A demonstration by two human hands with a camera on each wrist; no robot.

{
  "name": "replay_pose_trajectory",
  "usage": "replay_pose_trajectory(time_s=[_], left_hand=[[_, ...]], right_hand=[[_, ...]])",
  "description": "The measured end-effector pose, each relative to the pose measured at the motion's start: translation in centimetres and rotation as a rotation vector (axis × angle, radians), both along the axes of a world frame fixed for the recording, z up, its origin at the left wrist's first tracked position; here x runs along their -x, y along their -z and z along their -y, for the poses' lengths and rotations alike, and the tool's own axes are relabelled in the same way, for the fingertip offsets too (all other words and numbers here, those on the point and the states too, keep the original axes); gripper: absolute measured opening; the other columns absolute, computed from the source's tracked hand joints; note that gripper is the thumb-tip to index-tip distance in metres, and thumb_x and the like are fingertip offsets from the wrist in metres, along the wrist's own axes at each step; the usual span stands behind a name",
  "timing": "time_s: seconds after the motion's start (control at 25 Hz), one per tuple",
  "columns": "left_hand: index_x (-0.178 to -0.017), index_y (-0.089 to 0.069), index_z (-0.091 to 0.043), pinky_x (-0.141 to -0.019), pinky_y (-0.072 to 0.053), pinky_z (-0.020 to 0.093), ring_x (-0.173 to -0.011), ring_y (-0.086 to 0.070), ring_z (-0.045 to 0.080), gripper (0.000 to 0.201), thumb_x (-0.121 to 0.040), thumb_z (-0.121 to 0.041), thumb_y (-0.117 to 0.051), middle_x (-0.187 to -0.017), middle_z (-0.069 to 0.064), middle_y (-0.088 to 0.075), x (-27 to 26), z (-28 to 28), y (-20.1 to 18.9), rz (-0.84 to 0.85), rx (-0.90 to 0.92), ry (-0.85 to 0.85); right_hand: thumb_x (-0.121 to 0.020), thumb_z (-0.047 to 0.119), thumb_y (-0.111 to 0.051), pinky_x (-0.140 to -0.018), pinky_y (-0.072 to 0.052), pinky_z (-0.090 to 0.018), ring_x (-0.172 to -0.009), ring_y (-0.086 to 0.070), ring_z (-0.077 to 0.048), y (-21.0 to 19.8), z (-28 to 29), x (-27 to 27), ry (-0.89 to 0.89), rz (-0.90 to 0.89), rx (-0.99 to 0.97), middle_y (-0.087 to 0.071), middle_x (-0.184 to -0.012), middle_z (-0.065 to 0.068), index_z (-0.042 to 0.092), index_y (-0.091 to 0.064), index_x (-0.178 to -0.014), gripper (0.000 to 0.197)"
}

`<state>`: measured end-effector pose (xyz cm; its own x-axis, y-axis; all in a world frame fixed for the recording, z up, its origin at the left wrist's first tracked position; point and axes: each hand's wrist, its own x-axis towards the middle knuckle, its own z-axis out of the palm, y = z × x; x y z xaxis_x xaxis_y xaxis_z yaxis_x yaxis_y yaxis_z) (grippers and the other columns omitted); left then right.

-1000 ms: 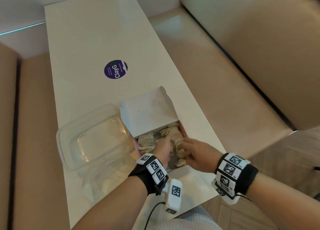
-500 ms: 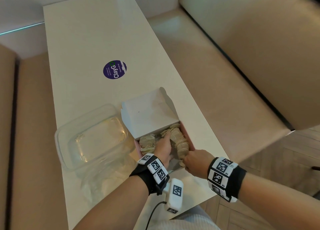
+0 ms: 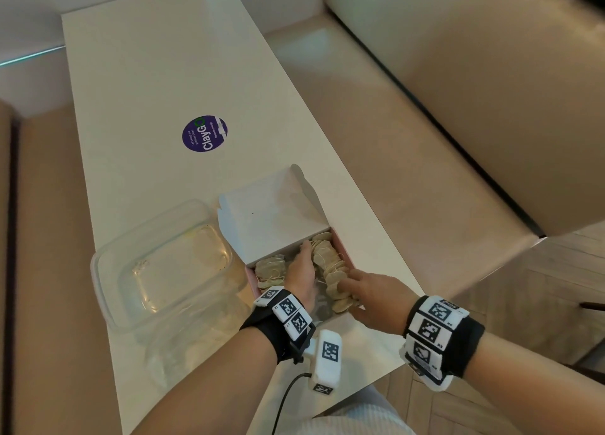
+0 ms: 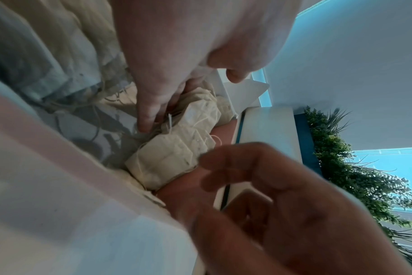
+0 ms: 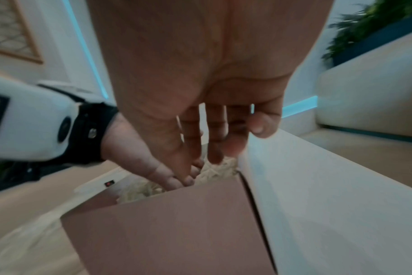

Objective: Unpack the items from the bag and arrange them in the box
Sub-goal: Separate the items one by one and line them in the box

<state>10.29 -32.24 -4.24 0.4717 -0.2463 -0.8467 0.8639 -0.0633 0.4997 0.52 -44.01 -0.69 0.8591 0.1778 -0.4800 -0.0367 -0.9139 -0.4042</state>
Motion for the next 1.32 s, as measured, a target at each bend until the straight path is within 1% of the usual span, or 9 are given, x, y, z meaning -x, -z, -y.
replay_pose_trajectory(time_s=[0.12,0.28,0.44,0.56,0.68,0.8,0.96,1.2,1.32], left_hand=[[-0.110,-0.065,-0.013,-0.068,-0.052,0.031,-0.082,-0.068,0.017,0.050,-0.098,-0.051,-0.036,-0.094,0.005,-0.074,0.2,-0.1,0.2,-0.041,0.008,0.037],[-0.106,-0.068,-0.018,-0.090,-0.053,0.046,-0.097,-0.068,0.025,0.054,-0.090,-0.060,-0.038,-0.107,0.010,-0.072,0.5,0.0,0.0,0.030,-0.054,0.042],[-0.098,-0.061,-0.017,-0.092,-0.052,0.048,-0.097,-0.065,0.028,0.035,-0.088,-0.046,-0.044,-0.107,0.013,-0.069,0.4,-0.3,1.4,0.113,-0.165,-0.088],[-0.126,-0.053,-0.017,-0.101,-0.046,0.046,-0.114,-0.059,0.028,0.068,-0.080,-0.066,-0.040,-0.125,0.011,-0.063,-0.1,0.0,1.3,0.056,-0.124,-0.131],[-0.137,-0.045,-0.012,-0.094,-0.048,0.037,-0.114,-0.059,0.025,0.074,-0.090,-0.067,-0.030,-0.129,0.012,-0.060,-0.3,0.4,0.5,0.014,-0.080,-0.147],[-0.131,-0.048,-0.006,-0.075,-0.051,0.033,-0.099,-0.063,0.022,0.069,-0.096,-0.061,-0.024,-0.113,0.012,-0.066,-0.4,0.6,-1.1,-0.006,0.007,-0.125],[-0.134,-0.048,-0.008,-0.090,-0.047,0.038,-0.108,-0.059,0.024,0.070,-0.097,-0.061,-0.020,-0.123,0.014,-0.062,-0.7,0.5,-1.3,-0.030,0.052,-0.077],[-0.127,-0.050,-0.011,-0.089,-0.048,0.044,-0.109,-0.058,0.031,0.067,-0.094,-0.064,-0.026,-0.119,0.016,-0.061,-0.2,0.2,-1.4,-0.110,0.092,-0.126],[-0.120,-0.055,-0.011,-0.096,-0.046,0.047,-0.114,-0.058,0.031,0.067,-0.093,-0.065,-0.027,-0.123,0.016,-0.062,0.0,0.6,-1.4,-0.127,0.146,-0.147]], right_hand=[[-0.083,0.022,-0.056,-0.072,-0.050,-0.034,-0.079,-0.051,-0.013,0.3,1.0,1.1,0.281,0.151,-0.236,-0.047,-0.094,0.009,0.035,-0.048,-0.090,0.016],[-0.089,0.027,-0.059,-0.079,-0.038,-0.020,-0.092,-0.045,-0.007,2.1,1.3,1.3,0.673,0.127,-0.278,-0.044,-0.113,0.007,0.020,-0.045,-0.126,0.040],[-0.090,0.027,-0.057,-0.081,-0.038,-0.021,-0.094,-0.050,-0.012,3.1,1.5,-0.2,0.726,0.021,-0.326,-0.046,-0.128,0.000,0.018,-0.035,-0.138,0.054],[-0.094,0.030,-0.050,-0.094,-0.041,-0.026,-0.115,-0.052,-0.017,3.5,1.3,-1.5,0.787,-0.074,-0.446,-0.045,-0.140,-0.002,0.017,-0.027,-0.144,0.057],[-0.098,0.038,-0.038,-0.107,-0.024,-0.022,-0.135,-0.036,-0.014,3.2,0.9,-2.9,0.886,-0.120,-0.618,-0.036,-0.149,-0.001,0.016,-0.025,-0.147,0.055],[-0.097,0.051,-0.028,-0.109,-0.030,-0.028,-0.124,-0.047,-0.013,2.2,0.4,-4.0,0.944,-0.132,-0.726,-0.050,-0.136,0.003,0.018,-0.049,-0.133,0.054],[-0.094,0.057,-0.025,-0.093,-0.042,-0.027,-0.101,-0.058,-0.014,1.5,0.0,-4.6,0.962,-0.174,-0.758,-0.061,-0.107,0.002,0.020,-0.063,-0.112,0.056],[-0.090,0.064,-0.023,-0.093,-0.047,-0.026,-0.103,-0.061,-0.008,2.5,-0.3,-4.3,0.961,-0.173,-0.809,-0.064,-0.116,0.003,0.026,-0.061,-0.117,0.059],[-0.089,0.064,-0.021,-0.107,-0.038,-0.031,-0.119,-0.052,-0.008,3.2,-0.7,-4.3,0.886,-0.107,-0.799,-0.055,-0.133,0.005,0.033,-0.047,-0.134,0.061]])
